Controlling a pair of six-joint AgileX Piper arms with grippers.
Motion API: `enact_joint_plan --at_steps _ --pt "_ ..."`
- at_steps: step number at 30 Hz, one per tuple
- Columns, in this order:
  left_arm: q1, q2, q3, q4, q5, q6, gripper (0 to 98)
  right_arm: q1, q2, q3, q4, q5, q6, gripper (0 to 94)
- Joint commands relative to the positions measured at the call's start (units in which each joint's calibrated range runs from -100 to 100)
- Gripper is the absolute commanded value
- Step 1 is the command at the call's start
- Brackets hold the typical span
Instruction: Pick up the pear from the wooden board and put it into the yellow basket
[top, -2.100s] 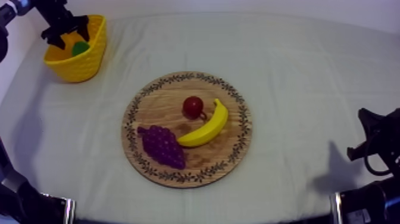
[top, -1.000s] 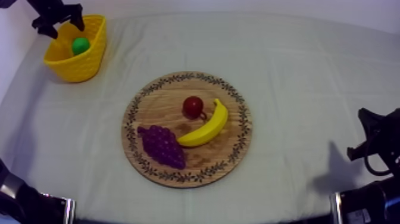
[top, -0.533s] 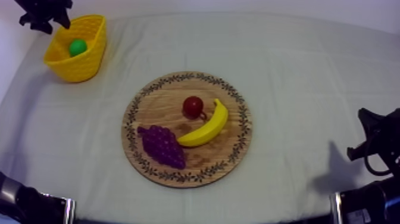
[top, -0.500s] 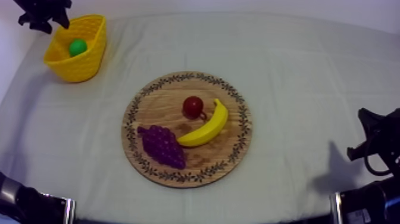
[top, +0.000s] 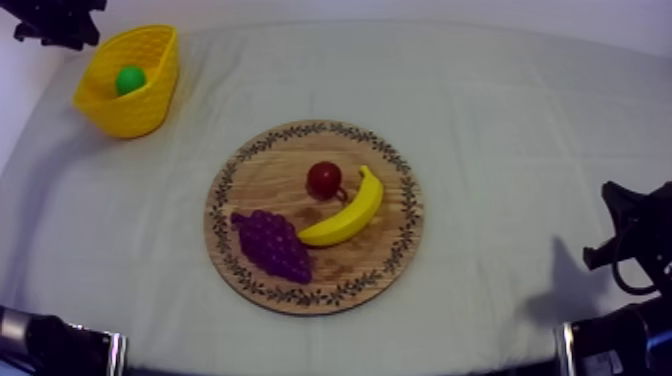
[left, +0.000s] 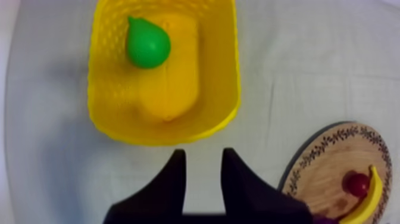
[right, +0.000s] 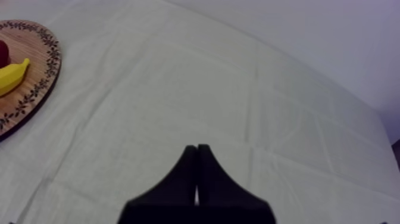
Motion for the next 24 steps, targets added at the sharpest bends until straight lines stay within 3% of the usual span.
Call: enact_joint_plan --at_steps 1,12,24 --pt "0.12 -2.61 2.16 0.17 -1.35 -0.45 17.2 -0.02 -0.03 -0.02 0.0 0.02 0.01 0.4" --pt "0.41 -16.85 15.22 0.15 -12.36 -1.42 11.0 -0.02 -0.03 -0.02 0.0 0.02 0.01 0.4" --pt "0.61 -36.0 28.62 0.34 -22.42 3.09 0.8 -0.02 -0.03 -0.02 0.0 0.02 0.01 0.4"
